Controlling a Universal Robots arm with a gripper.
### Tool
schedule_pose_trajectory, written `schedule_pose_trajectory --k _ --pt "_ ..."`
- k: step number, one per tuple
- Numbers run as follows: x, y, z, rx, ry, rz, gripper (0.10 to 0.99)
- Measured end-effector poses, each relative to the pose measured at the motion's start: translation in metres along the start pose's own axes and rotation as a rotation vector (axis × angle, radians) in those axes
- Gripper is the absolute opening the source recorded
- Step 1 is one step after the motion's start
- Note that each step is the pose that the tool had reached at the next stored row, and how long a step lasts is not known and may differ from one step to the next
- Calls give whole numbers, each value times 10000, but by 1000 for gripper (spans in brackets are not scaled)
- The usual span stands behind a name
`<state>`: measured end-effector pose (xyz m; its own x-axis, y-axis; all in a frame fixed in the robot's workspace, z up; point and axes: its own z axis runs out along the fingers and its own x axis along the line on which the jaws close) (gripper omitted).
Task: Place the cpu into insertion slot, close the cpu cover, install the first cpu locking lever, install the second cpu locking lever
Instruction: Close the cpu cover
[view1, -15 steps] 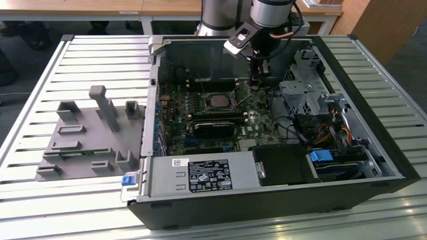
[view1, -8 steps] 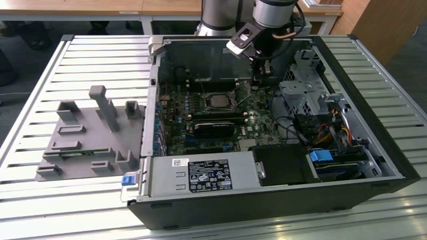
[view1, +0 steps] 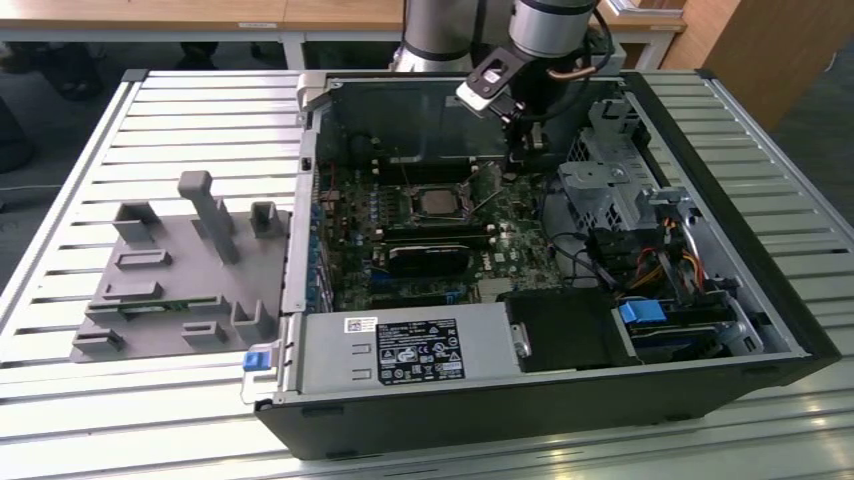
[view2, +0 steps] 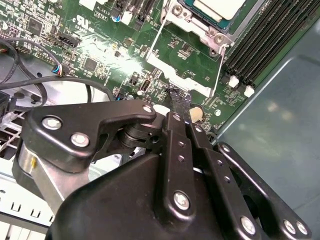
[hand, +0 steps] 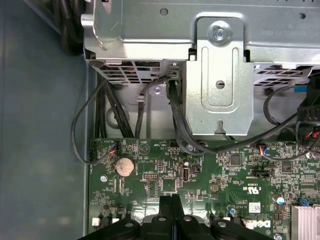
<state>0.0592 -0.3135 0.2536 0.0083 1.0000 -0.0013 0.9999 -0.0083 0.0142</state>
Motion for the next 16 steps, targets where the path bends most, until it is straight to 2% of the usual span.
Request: schedule_pose_trajectory --k 16 --pt "9 21 77 83 -1 0 106"
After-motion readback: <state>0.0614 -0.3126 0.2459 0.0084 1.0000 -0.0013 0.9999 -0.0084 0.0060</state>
